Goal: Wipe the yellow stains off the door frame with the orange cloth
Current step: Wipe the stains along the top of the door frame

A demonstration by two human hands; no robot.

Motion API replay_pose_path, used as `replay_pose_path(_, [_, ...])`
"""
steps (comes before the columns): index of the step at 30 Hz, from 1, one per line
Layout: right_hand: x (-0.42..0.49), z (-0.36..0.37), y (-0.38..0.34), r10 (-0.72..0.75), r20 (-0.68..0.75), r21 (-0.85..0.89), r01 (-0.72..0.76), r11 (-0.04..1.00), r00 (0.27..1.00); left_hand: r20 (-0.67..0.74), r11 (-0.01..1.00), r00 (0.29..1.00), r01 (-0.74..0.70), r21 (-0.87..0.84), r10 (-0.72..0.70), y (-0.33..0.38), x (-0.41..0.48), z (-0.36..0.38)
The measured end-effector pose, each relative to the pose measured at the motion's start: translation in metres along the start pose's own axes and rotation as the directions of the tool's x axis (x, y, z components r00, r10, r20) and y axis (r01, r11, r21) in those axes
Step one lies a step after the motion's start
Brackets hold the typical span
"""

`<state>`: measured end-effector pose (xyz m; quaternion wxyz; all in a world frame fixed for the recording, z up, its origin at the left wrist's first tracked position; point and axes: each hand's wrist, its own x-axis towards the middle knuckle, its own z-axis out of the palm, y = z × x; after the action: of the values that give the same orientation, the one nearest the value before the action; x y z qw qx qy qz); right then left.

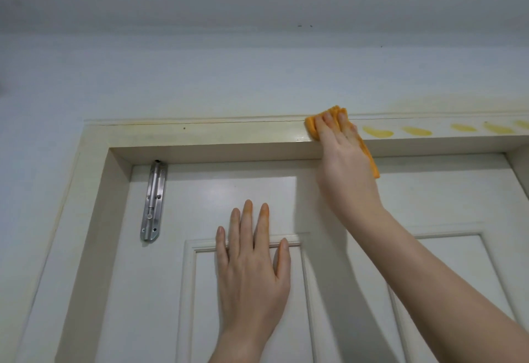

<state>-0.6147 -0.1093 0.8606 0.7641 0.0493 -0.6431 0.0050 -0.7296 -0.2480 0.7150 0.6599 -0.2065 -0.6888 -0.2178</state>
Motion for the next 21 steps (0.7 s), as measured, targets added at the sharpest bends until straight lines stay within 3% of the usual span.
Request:
replay_pose_path(3, [-0.017,-0.01,0.018,0.043,-0.016,-0.014,-0.044,0.999,0.999,0.001,1.0,1.0,0.011,-0.01,-0.011,0.014,0.0,0.005])
replay_pose_path(8, [-0.002,-0.005,0.023,-0.058,0.031,0.024,0.057,0.998,0.998,-0.018,1.0,1.0,0.004,-0.014,-0.004,0.036,0.0,0.017])
replay_pose_path(12, [-0.016,-0.015,0.044,0.138,-0.024,0.041,-0.136,0.99,0.99,-0.021,1.0,1.0,-0.01,-0.012,0.009,0.041,0.001,0.021])
replay_pose_path(17, [-0.013,-0.016,0.049,0.072,0.003,0.018,-0.072,0.997,0.997,-0.01,0.999,0.999,-0.042,0.009,0.042,0.044,0.006,0.023])
replay_pose_path(21, [-0.013,-0.026,0.068,0.194,-0.055,0.007,-0.194,0.981,0.979,-0.014,1.0,0.999,-0.03,-0.001,0.03,0.049,0.011,0.024])
